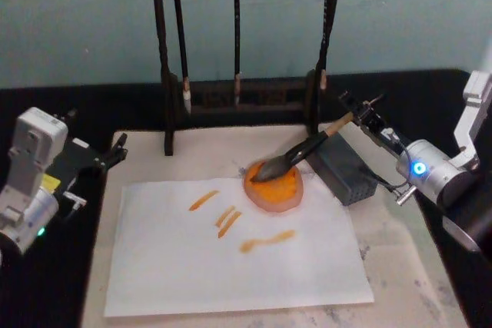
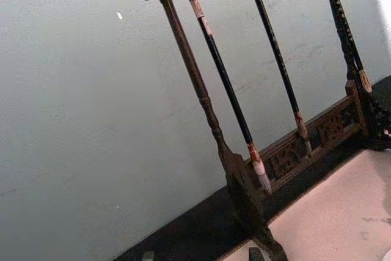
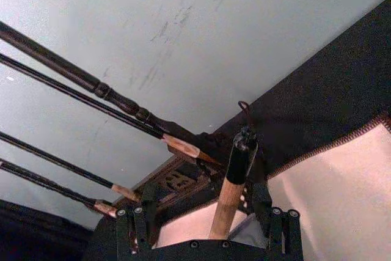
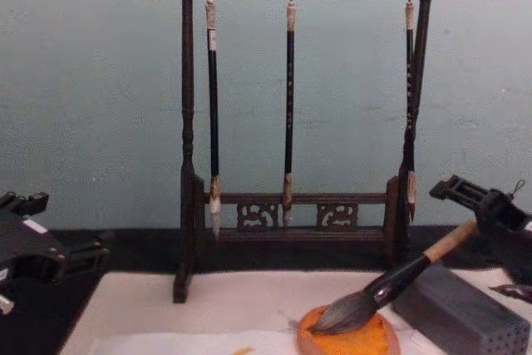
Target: Pick up the brush from the inkstone, write on the paper, then place the brush back to its original position.
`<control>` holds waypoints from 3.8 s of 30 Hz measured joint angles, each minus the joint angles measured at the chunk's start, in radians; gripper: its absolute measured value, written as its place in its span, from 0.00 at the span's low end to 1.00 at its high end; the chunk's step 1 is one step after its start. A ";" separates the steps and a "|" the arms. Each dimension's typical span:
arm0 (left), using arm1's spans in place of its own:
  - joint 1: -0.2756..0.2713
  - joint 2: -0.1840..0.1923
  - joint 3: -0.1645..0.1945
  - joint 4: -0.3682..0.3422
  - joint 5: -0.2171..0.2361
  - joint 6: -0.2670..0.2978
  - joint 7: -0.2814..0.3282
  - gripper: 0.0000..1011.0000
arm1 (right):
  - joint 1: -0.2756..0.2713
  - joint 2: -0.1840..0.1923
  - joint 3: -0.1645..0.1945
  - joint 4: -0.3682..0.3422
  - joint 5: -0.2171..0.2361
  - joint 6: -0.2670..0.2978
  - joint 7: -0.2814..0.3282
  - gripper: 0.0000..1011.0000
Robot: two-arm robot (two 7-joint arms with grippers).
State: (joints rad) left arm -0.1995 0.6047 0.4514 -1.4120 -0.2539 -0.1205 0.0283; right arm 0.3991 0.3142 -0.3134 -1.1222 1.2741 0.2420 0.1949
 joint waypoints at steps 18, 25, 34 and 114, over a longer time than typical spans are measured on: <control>0.000 0.000 0.000 0.000 0.000 0.000 0.000 0.99 | -0.140 0.087 0.009 -0.183 0.081 -0.019 -0.055 0.99; 0.000 0.000 0.000 0.000 0.000 0.000 0.000 0.99 | -0.202 0.147 -0.020 -0.306 0.026 -0.083 -0.067 0.99; 0.000 0.000 0.000 0.000 0.000 0.000 0.000 0.99 | -0.204 0.181 -0.108 -0.397 -0.262 -0.206 -0.171 0.99; 0.000 0.000 0.000 0.000 0.000 0.000 0.000 0.99 | -0.119 0.091 -0.233 -0.242 -0.771 -0.280 -0.425 0.99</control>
State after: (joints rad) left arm -0.1995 0.6047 0.4514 -1.4120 -0.2539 -0.1205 0.0283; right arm 0.2802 0.4054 -0.5464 -1.3644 0.5036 -0.0378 -0.2304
